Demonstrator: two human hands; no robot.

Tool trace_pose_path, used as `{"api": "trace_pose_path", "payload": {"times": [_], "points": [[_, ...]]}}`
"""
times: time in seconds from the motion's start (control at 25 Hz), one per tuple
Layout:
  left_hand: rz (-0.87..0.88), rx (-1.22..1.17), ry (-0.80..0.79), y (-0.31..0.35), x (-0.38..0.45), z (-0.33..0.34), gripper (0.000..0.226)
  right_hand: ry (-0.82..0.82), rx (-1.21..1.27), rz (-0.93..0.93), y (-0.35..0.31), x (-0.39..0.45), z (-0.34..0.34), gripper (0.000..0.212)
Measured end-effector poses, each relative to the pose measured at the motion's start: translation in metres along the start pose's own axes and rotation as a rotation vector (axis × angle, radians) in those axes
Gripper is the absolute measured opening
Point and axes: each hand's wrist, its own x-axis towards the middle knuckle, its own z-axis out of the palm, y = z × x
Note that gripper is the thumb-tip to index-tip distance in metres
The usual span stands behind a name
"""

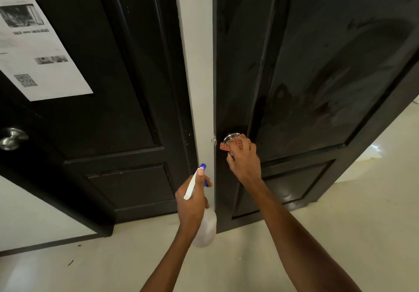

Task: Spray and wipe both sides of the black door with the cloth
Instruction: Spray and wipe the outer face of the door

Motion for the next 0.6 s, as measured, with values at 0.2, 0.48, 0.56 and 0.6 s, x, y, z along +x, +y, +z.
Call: {"api": "trace_pose_path", "payload": {"times": [0.2,0.48,0.56,0.6], "points": [[0.023,0.012,0.026,-0.001,-0.029,-0.002,0.051,0.052,0.106,-0.046,0.015,-0.041,-0.019,0.064],[0.017,0.016,0.014,-0.006,-0.113,0.015,0.044,0.145,0.218,-0.086,0.066,-0.151,-0.071,0.054],[0.021,0.018,-0.017,-0.006,-0.144,0.025,0.044,0.168,0.214,-0.081,0.086,-0.189,-0.091,0.053],[0.032,0.012,-0.045,-0.007,-0.159,0.029,0.045,0.176,0.214,-0.092,0.096,-0.206,-0.102,0.049]]}}
